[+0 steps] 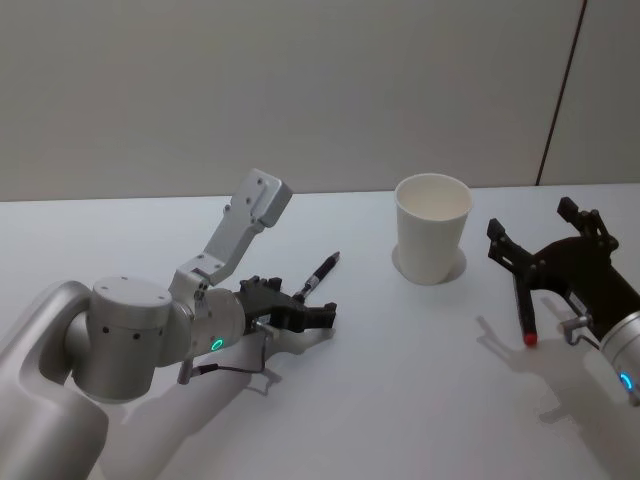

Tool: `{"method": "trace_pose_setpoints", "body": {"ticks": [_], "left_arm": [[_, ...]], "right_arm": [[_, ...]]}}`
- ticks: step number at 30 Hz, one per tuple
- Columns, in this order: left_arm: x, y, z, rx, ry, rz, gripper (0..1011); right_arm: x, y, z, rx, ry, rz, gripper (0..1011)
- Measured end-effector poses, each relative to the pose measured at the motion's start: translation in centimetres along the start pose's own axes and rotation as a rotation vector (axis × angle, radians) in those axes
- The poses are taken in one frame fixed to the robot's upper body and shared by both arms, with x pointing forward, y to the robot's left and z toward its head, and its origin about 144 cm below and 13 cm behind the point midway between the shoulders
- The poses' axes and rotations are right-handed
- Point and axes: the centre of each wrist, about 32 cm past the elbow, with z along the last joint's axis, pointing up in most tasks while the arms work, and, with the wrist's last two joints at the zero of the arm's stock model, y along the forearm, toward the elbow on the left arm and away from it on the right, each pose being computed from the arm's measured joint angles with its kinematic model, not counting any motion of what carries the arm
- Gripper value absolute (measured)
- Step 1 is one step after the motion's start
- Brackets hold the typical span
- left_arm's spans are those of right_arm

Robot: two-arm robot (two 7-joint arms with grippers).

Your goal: Place the pen into the pen holder.

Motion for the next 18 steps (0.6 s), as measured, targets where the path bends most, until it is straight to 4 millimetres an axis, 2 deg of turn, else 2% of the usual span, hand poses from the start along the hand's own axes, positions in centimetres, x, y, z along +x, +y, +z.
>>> {"method": "trace_pose_setpoints", "body": {"ticks": [5, 9, 18], "left_arm": [[-0.03, -0.02, 0.0, 0.0, -0.001, 0.001, 1001], [-0.04, -0.04, -0.01, 0.0, -0.001, 0.003, 930], [-0.08, -0.07, -0.02, 0.0, -0.002, 0.004, 679]], "right_arm": [[0.0, 0.0, 0.0, 0.0, 0.0, 0.0, 1001], [0.0, 0.0, 0.0, 0.0, 0.0, 0.0, 1001], [0.0, 0.0, 0.0, 0.0, 0.0, 0.0, 1001]]}}
